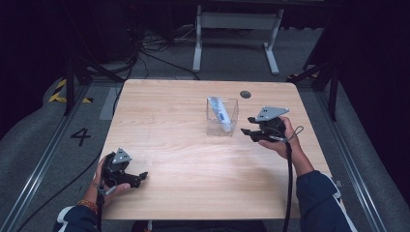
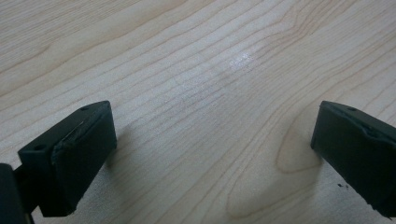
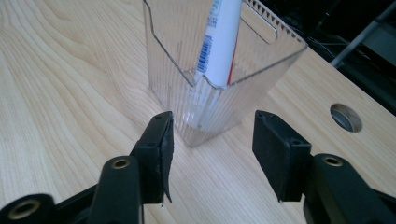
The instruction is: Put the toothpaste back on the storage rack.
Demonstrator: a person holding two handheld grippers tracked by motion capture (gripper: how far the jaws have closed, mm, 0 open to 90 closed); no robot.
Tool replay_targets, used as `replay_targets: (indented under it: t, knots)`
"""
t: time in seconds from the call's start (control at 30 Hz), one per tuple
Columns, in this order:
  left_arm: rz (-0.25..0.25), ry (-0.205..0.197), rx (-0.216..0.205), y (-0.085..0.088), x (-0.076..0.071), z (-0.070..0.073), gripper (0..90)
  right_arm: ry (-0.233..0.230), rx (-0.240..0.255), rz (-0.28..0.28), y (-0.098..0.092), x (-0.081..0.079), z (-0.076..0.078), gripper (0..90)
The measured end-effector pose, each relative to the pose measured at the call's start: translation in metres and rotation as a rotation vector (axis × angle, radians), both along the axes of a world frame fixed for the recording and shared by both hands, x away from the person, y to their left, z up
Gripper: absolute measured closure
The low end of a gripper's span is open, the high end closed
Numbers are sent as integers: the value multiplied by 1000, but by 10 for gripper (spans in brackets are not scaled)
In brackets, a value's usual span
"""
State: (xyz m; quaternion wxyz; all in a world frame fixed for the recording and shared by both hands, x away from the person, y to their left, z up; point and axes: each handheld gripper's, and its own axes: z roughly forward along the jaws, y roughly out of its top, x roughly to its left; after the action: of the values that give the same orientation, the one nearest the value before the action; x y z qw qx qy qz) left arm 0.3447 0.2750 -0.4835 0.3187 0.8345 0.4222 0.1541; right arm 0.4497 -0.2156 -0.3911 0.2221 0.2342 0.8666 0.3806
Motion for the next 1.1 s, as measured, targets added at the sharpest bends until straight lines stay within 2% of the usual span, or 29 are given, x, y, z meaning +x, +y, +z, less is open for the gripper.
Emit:
replay_targets:
  t: [0.2,0.43,0.9,1.1]
  knots:
    - [-2,-5,6,0,0,0,6,8,-17,-33,-9,-4,-6,429]
    - [-1,-4,3,0,0,0,6,11,-59,-55,-20,-14,-14,394]
    - [-1,-4,4,0,0,0,6,9,-92,-74,-35,-35,-26,348]
    - [-3,-11,8,0,1,0,6,3,-92,-86,-41,-42,-30,322]
